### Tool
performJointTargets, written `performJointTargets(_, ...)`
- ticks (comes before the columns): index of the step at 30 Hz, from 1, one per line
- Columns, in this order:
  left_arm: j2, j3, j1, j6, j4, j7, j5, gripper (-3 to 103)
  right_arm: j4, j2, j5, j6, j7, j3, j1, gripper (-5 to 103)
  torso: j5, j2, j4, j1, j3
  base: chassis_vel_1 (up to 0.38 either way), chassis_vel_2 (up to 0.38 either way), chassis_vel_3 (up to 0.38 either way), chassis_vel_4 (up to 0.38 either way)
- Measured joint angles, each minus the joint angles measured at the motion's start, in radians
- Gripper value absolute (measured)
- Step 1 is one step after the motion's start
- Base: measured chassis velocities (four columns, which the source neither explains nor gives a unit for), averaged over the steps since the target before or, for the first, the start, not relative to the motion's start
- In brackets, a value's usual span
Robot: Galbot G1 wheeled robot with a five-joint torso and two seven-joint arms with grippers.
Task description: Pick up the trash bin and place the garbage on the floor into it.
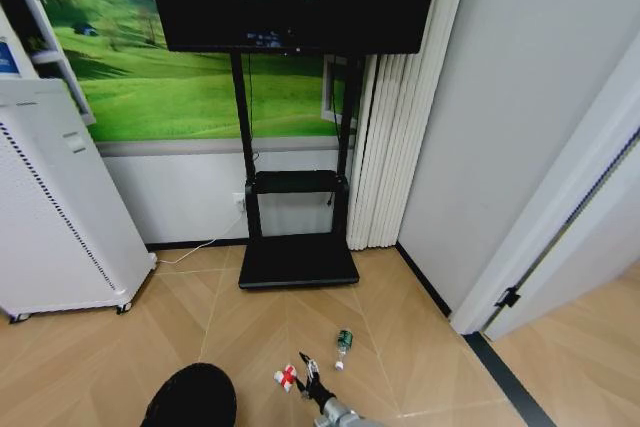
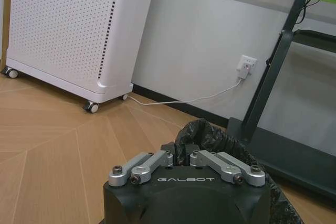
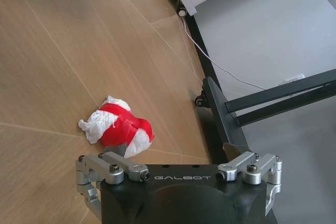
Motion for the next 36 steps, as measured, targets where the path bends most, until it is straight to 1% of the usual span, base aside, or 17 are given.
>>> performJointTargets(6, -0.009, 0.006, -0.004, 0.0, 0.006, 0.001, 0.003, 8, -0.006, -0.001, -0.013, -0.02, 0.006, -0.001, -0.004, 100, -0.0001, 0.0, -0.0002, 0.0, 0.0, 0.0, 0.0, 0.0, 0.0)
performJointTargets(10, -0.017, 0.011, -0.004, -0.003, 0.012, 0.008, 0.007, 8, -0.007, 0.004, -0.015, -0.019, 0.003, -0.005, -0.001, 100, 0.0001, 0.0, 0.0, 0.0, 0.0, 0.0, 0.0, 0.0, 0.0)
performJointTargets(13, -0.016, 0.011, -0.005, -0.003, 0.01, 0.009, 0.01, 8, 0.004, -0.004, -0.012, 0.017, -0.028, -0.001, 0.0, 100, 0.0, 0.0, -0.0001, 0.0, 0.0, 0.0, 0.0, 0.0, 0.0)
performJointTargets(23, -0.016, 0.013, -0.005, -0.003, 0.014, 0.011, 0.011, 8, 0.013, -0.011, 0.008, 0.054, -0.081, 0.008, 0.008, 100, 0.0, 0.0, -0.0001, 0.0, 0.0, 0.0, 0.0, 0.0, 0.0)
performJointTargets(25, -0.018, 0.015, -0.006, -0.003, 0.015, 0.013, 0.013, 8, 0.007, -0.009, 0.015, 0.1, -0.129, 0.017, 0.024, 100, 0.0, 0.0, 0.0, 0.0, 0.0, 0.0, 0.0, 0.0, 0.0)
performJointTargets(36, -0.018, 0.015, -0.006, -0.003, 0.016, 0.014, 0.014, 8, 0.003, -0.011, 0.015, 0.112, -0.135, 0.015, 0.027, 100, 0.0, 0.0, -0.0002, 0.0, 0.0, 0.0, 0.0, 0.0, 0.0)
